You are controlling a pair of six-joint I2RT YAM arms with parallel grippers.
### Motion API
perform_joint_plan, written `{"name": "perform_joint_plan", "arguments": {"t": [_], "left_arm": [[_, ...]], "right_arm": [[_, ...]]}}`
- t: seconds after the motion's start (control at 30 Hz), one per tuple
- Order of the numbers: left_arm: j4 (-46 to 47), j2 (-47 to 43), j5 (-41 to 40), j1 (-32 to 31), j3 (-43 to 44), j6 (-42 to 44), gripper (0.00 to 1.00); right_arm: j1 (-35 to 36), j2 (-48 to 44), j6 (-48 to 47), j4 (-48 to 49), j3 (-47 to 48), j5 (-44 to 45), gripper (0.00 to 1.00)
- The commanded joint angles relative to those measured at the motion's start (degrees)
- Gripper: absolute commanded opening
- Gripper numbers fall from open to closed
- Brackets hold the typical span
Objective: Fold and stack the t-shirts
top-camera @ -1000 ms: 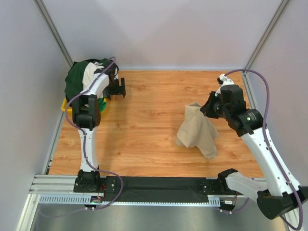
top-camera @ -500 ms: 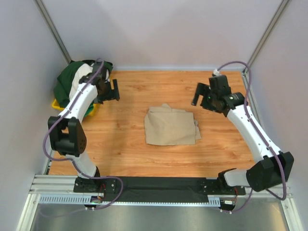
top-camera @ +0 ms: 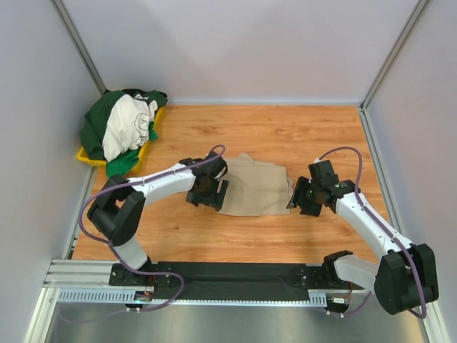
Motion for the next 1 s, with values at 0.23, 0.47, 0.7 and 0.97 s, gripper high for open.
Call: {"name": "perform_joint_plan", "arguments": {"t": [0.23, 0.47, 0.7, 0.97], "left_arm": [[0.3, -11.6, -3.1, 0.2, -5.5, -0.5, 0.86], [0.6, -16.9, -4.5, 0.2, -10.3, -1.2, 0.86], [0.7, -20.3, -5.2, 0.2, -13.3, -1.1, 0.86], [1.3, -23.0, -5.2, 0.2, -14.5, -1.4, 0.87]], "right_arm": [[0.3, 9.0, 1.7, 13.2, -1.6, -4.3, 0.51], [3.2, 17.0, 2.5, 15.6, -1.2, -0.6, 0.44], [6.1, 20.9, 2.8, 15.5, 0.5, 2.8, 0.24], [6.7, 18.8, 2.5, 12.4, 0.8, 5.1, 0.0]]}}
